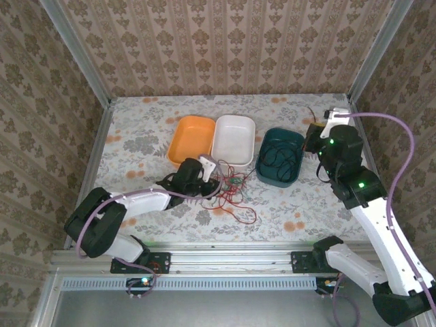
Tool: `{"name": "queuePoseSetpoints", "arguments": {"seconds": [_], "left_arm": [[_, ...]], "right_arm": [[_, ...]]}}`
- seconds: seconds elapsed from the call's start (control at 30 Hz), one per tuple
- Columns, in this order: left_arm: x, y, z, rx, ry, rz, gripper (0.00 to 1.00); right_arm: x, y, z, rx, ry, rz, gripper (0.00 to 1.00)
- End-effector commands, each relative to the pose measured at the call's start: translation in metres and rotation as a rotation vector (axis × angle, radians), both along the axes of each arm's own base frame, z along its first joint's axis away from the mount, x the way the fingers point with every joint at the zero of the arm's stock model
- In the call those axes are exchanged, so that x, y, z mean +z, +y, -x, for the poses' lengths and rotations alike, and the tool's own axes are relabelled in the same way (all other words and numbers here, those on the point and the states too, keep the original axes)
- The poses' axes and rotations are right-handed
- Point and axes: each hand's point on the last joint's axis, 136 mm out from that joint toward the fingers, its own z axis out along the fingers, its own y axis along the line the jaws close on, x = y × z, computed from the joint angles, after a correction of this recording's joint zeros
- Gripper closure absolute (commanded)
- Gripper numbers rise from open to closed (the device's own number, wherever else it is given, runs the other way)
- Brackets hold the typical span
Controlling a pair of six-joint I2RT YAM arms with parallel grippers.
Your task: Untangle the cables
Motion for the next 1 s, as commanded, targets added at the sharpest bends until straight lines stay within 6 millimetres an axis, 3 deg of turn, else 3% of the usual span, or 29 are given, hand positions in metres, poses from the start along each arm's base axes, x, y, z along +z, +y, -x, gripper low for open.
{"name": "queuePoseSetpoints", "arguments": {"seconds": [0.0,0.2,0.37,0.5,0.63,0.8,0.97], "left_arm": [[-0.035,0.027,0.012,0.073,0.124,-0.091,0.71],[-0.046,0.035,0.012,0.105,0.139,-0.120,0.73],[-0.056,0.038,0.011,0.123,0.156,-0.147,0.75],[-0.057,0.035,0.009,0.129,0.161,-0.138,0.76],[-0.052,0.033,0.006,0.129,0.148,-0.133,0.76],[-0.046,0.031,0.003,0.127,0.132,-0.122,0.76],[-0.043,0.031,0.004,0.120,0.128,-0.122,0.77]], "right_arm": [[0.050,-0.009,0.012,-0.023,-0.156,-0.015,1.00],[0.073,-0.009,0.022,-0.005,-0.210,-0.004,1.00],[0.110,-0.016,0.029,-0.027,-0.305,0.033,1.00],[0.118,-0.019,0.017,-0.061,-0.302,0.097,1.00],[0.104,-0.016,-0.007,-0.070,-0.262,0.127,1.00],[0.070,-0.007,-0.040,-0.064,-0.199,0.152,1.00],[0.008,-0.004,-0.065,-0.074,-0.066,0.175,1.00]]}}
